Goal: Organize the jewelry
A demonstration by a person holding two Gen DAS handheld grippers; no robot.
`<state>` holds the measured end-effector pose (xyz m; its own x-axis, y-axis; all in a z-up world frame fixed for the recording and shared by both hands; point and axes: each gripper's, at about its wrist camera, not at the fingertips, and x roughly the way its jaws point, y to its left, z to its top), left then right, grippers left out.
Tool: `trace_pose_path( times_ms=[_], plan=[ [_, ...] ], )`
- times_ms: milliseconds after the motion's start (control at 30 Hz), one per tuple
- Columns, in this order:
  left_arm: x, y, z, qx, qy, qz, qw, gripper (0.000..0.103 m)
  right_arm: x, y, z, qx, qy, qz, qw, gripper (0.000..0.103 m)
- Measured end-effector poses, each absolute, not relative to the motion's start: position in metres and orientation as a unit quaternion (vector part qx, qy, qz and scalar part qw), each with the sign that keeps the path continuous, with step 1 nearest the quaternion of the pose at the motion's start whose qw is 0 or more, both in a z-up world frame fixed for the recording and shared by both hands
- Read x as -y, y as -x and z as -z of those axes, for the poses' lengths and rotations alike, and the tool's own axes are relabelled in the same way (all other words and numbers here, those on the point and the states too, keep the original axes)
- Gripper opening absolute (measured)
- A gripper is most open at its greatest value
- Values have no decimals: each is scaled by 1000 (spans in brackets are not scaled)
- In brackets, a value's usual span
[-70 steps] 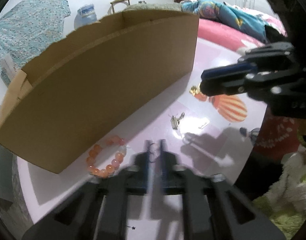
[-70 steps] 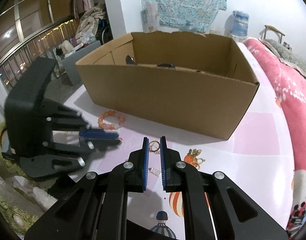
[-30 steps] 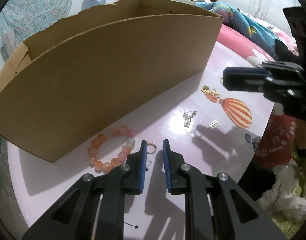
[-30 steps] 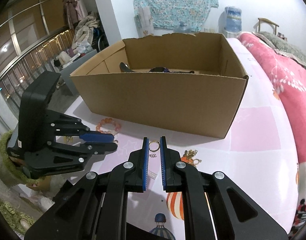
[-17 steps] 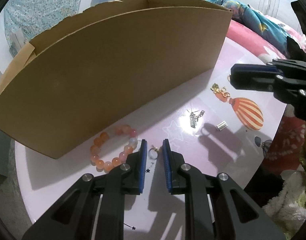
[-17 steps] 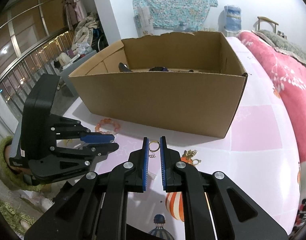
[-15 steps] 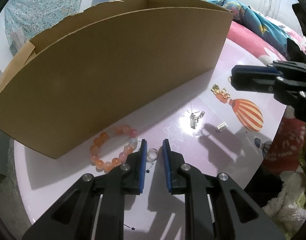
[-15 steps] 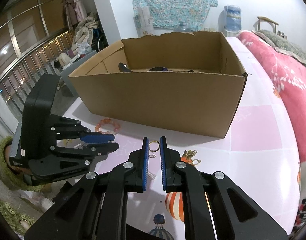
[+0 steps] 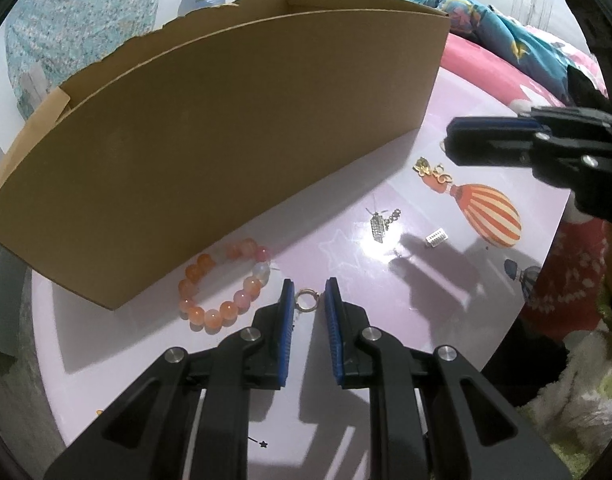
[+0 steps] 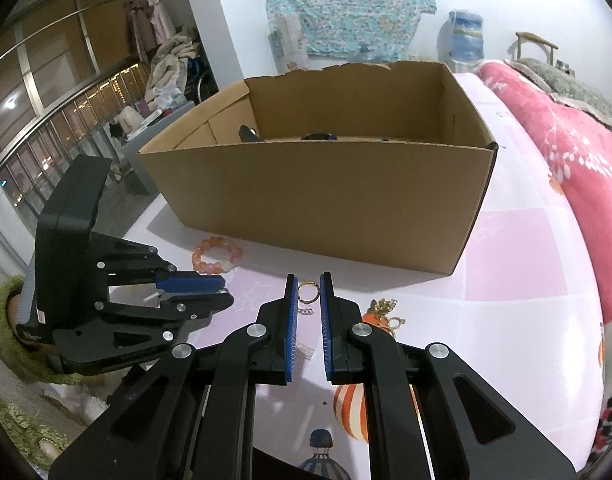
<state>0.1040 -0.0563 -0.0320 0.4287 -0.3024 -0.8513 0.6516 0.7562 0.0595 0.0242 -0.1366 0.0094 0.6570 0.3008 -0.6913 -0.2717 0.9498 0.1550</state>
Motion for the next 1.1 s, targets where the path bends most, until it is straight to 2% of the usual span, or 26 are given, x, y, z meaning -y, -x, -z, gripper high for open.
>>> trace_pose_path(
  times_ms=[200,467,800,967,1100],
  plan=[
    [65,-95,33,-428,-227,290,825,11,138,-23,-11,-379,-22,-155,912,9],
    [61,-94,25,-423,-215,295,829,11,136,-20,-16,-373,-19,-152,915,9],
    [46,-89,-57,-342,-149,340,863,11,136,-17,-62,-310,-14,-164,936,9],
    [60,-119,-87,-303,-131,342,880,12,138,-38,-85,-280,-5,-165,946,9],
    [66,-170,-73,-343,-117,327,873,12,140,-82,-81,-307,-9,-162,938,9]
  ],
)
